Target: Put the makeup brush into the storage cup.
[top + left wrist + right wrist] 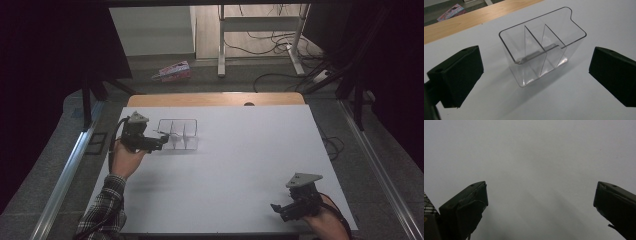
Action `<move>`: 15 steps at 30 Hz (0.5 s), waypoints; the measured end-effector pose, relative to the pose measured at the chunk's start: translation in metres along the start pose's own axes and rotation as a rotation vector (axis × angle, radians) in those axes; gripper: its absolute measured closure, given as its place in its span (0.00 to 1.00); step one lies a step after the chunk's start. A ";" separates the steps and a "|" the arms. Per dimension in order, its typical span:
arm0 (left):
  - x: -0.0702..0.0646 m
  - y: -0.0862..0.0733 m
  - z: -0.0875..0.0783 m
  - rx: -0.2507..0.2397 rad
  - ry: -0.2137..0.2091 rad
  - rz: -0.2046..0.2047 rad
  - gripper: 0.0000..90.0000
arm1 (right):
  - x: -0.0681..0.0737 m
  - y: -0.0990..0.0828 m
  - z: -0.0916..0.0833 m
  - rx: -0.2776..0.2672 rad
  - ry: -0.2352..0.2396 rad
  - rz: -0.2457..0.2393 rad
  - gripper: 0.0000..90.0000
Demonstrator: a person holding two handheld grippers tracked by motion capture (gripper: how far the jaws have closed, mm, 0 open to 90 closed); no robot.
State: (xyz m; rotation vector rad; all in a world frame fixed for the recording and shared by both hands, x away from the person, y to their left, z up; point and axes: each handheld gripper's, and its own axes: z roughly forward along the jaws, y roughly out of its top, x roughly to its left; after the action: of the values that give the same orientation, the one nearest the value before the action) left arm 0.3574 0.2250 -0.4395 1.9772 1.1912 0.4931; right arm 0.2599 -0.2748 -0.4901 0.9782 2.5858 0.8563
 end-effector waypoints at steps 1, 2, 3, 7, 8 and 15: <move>0.000 0.000 0.000 0.000 0.000 0.000 0.00 | 0.000 0.000 0.000 0.000 0.000 0.000 0.00; -0.001 -0.001 -0.001 -0.003 -0.001 -0.001 0.00 | 0.000 0.000 -0.001 -0.016 0.001 0.010 0.00; -0.002 -0.002 -0.002 -0.004 -0.005 0.005 0.00 | 0.000 0.000 -0.001 -0.016 0.001 0.010 0.00; -0.007 -0.011 -0.007 -0.014 -0.014 0.016 0.00 | -0.003 0.000 -0.004 -0.045 -0.008 0.030 0.00; -0.007 -0.013 -0.007 -0.015 -0.019 0.015 0.00 | -0.003 0.000 -0.004 -0.049 -0.007 0.037 0.00; -0.005 -0.030 -0.008 -0.016 -0.025 0.003 0.00 | -0.004 0.000 -0.004 -0.052 -0.007 0.053 0.00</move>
State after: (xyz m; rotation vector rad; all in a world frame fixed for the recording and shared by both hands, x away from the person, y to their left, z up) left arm 0.3323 0.2316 -0.4569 1.9665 1.1657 0.4766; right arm 0.2613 -0.2795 -0.4870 1.0376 2.5284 0.9273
